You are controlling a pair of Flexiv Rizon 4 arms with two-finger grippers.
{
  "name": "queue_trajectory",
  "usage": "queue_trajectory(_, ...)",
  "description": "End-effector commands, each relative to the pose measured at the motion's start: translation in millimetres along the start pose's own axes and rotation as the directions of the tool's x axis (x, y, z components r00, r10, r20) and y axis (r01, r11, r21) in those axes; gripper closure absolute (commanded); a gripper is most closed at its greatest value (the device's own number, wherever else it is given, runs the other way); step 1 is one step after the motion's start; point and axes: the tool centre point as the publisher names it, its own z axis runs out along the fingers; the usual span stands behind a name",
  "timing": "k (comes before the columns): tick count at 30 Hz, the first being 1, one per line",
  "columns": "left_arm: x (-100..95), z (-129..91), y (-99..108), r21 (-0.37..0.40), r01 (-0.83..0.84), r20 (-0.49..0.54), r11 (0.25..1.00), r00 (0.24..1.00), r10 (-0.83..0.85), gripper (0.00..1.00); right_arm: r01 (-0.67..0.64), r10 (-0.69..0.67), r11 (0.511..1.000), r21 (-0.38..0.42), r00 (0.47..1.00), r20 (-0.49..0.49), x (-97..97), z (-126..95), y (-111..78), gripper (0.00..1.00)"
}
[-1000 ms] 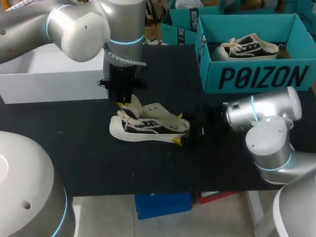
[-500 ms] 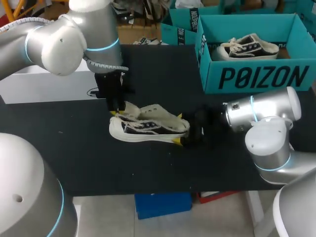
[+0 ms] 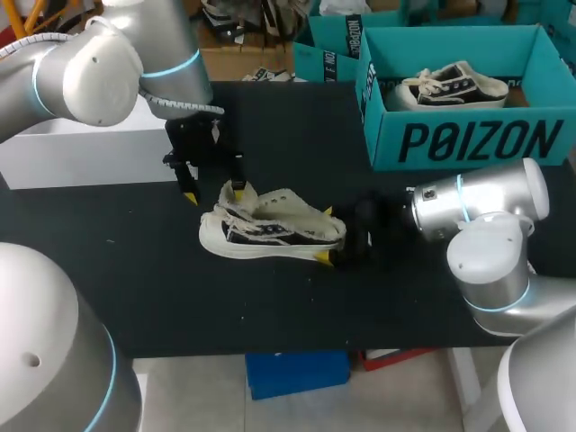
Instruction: Take the shoe out of the shoebox, open the shoe tongue, remove and reinsert the insole, then place the shoe into the shoebox
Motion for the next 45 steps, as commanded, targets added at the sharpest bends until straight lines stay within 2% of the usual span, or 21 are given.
queue_trajectory(1,0.4,-23,0,-0.043,-0.150,-0.018,0.988,0.989,0.149,0.00,-0.002,0.002,1.000,0.002,1.000,0.001,0.5,1,-1.9,1.00)
queue_trajectory(6,14.3,-43,2,-0.094,-0.412,0.010,0.906,0.910,0.415,0.00,-0.002,0.002,1.000,0.002,1.000,0.001,0.5,1,-1.9,1.00)
queue_trajectory(10,27.9,-56,4,-0.138,-0.596,-0.011,0.791,0.800,0.601,0.00,-0.002,0.002,1.000,0.002,1.000,0.001,0.5,1,-1.9,1.00)
queue_trajectory(15,46.6,-60,3,-0.236,-0.797,-0.091,0.556,0.587,0.804,0.00,-0.002,0.002,1.000,0.002,1.000,0.001,0.5,1,-1.9,1.00)
queue_trajectory(19,64.3,-63,0,-0.258,-0.886,-0.178,0.386,0.436,0.882,0.00,-0.002,0.002,1.000,0.002,1.000,0.001,0.5,1,-1.9,1.00)
queue_trajectory(20,68.2,-63,-1,-0.264,-0.911,-0.227,0.318,0.379,0.897,0.00,-0.002,0.002,1.000,0.002,1.000,0.001,0.5,1,-1.9,1.00)
queue_trajectory(24,81.0,-63,-5,-0.265,-0.950,-0.305,0.164,0.244,0.920,0.00,-0.002,0.002,1.000,0.002,1.000,0.001,0.5,1,-1.9,1.00)
queue_trajectory(28,90.7,-60,-10,-0.250,-0.962,-0.321,0.107,0.187,0.929,0.00,-0.002,0.002,1.000,0.002,1.000,0.001,0.5,1,-1.9,1.00)
queue_trajectory(30,91.4,-60,-11,-0.240,-0.971,-0.401,0.015,0.113,0.909,0.00,-0.002,0.002,1.000,0.002,1.000,0.001,0.5,1,-1.9,1.00)
queue_trajectory(35,93.4,-56,-13,-0.237,-0.971,-0.415,-0.020,0.082,0.906,0.00,-0.002,0.002,1.000,0.002,1.000,0.001,0.5,1,-1.9,1.00)
queue_trajectory(38,95.4,-56,-12,-0.223,-0.975,-0.426,0.014,0.110,0.898,0.00,-0.002,0.002,1.000,0.002,1.000,0.001,0.5,1,-1.9,1.00)
queue_trajectory(39,95.7,-56,-12,-0.208,-0.977,-0.426,0.037,0.125,0.896,0.79,-0.002,0.002,1.000,0.002,1.000,0.001,0.5,1,-1.9,1.00)
queue_trajectory(40,95.7,-56,-12,-0.208,-0.977,-0.426,0.037,0.125,0.896,1.00,-0.002,0.002,1.000,0.002,1.000,0.001,0.5,1,-1.9,1.00)
queue_trajectory(45,95.7,-56,-12,-0.208,-0.977,-0.426,0.037,0.125,0.896,1.00,-0.002,0.002,1.000,0.002,1.000,0.001,0.5,1,-1.9,1.00)
